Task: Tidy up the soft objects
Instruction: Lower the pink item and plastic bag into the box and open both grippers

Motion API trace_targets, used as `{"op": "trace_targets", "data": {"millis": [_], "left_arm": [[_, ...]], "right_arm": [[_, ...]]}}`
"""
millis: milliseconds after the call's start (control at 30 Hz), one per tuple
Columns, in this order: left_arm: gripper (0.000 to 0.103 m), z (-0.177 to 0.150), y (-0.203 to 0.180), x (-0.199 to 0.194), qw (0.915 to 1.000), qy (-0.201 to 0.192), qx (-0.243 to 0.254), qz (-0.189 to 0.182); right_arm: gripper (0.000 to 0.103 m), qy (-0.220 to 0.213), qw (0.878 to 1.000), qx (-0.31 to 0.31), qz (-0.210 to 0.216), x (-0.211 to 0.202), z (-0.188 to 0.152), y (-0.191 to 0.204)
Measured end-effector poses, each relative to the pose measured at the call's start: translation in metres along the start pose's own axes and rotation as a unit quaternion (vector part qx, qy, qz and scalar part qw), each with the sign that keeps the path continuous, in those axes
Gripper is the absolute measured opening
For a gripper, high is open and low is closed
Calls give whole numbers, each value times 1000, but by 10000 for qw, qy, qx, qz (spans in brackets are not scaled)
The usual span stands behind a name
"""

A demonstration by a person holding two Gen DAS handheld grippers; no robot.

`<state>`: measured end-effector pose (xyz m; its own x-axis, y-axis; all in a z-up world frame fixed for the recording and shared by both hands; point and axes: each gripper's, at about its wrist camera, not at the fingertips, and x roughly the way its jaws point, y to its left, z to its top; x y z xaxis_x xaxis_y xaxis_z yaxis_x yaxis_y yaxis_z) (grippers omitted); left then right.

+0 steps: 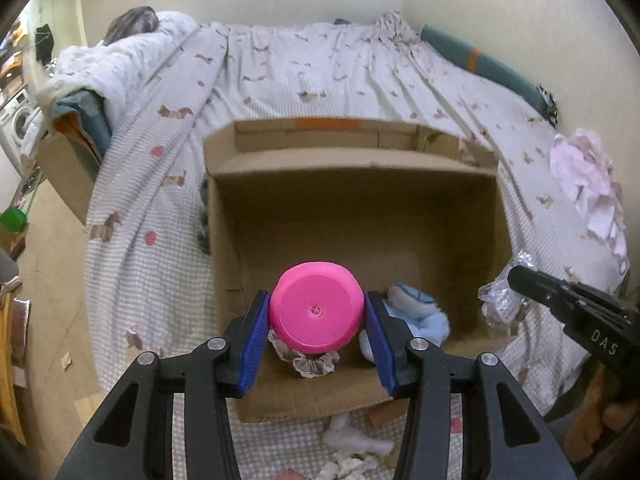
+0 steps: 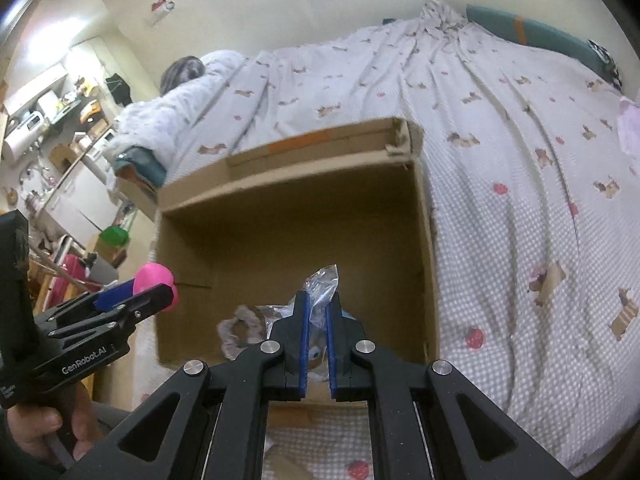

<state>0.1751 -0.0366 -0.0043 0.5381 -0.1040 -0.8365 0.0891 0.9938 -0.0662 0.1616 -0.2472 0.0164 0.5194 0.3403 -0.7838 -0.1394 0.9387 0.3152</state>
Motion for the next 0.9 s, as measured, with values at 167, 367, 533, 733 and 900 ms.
{"op": "trace_targets", "data": {"millis": [167, 367, 533, 733, 900], "left_arm": [[43, -11, -1, 30, 9996, 291, 52, 34], [43, -17, -2, 43, 9993, 313, 182, 54], [43, -16, -1, 46, 9993, 332, 148, 58], [43, -20, -4, 46, 9991, 371, 166, 80], [43, -19, -9, 44, 9992, 298, 275, 30]], "right_arm": [[8, 223, 9996, 137, -107, 21, -5, -10], [8, 513, 9984, 122, -212, 41, -11, -10], [9, 743, 9967, 25, -310, 53, -16, -5], [9, 818, 9953, -112, -499, 58, -18, -1], [9, 783, 9935, -400, -721, 58, -20, 7]]}}
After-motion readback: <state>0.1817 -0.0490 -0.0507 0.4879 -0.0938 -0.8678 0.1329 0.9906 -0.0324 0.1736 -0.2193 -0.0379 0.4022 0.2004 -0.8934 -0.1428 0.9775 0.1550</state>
